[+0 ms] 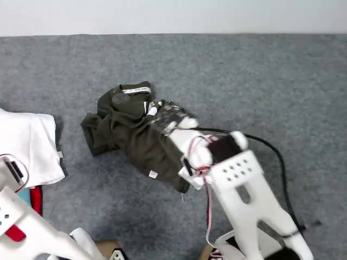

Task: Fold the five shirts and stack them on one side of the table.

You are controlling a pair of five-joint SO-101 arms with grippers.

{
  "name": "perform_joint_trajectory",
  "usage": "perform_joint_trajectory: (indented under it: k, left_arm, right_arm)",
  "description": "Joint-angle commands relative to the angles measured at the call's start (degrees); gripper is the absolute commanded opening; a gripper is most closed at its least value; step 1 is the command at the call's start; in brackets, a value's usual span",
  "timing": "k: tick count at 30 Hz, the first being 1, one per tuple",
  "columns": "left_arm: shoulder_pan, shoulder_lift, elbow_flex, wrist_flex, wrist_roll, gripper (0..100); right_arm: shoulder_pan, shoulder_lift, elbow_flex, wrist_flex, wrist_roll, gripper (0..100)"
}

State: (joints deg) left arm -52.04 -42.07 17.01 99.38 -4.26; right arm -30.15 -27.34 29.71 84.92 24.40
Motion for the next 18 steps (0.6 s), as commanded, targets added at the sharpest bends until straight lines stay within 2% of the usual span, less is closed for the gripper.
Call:
perform_joint_trajectory:
  k: [1, 6, 12, 18]
  left_arm:
    - [-0.26, -0.70, -0.22, 0.18, 0.00, 13]
    - [-0.26, -0.97, -0.22, 0.18, 0.00, 13]
    - [-0.18, -0.97, -0.22, 0.18, 0.00, 13]
    - [-0.26, -1.05, -0.22, 0.26, 0.00, 13]
  right_arm:
    - [-1.10, 6.55, -3.08, -2.86, 1.14, 0.9]
    - [-3.82, 15.52, -3.34, -3.74, 2.29, 3.2]
    - [-9.98, 23.08, -5.45, -1.98, 2.46, 20.9]
    - [-10.77, 29.85, -12.57, -2.07, 2.46, 21.4]
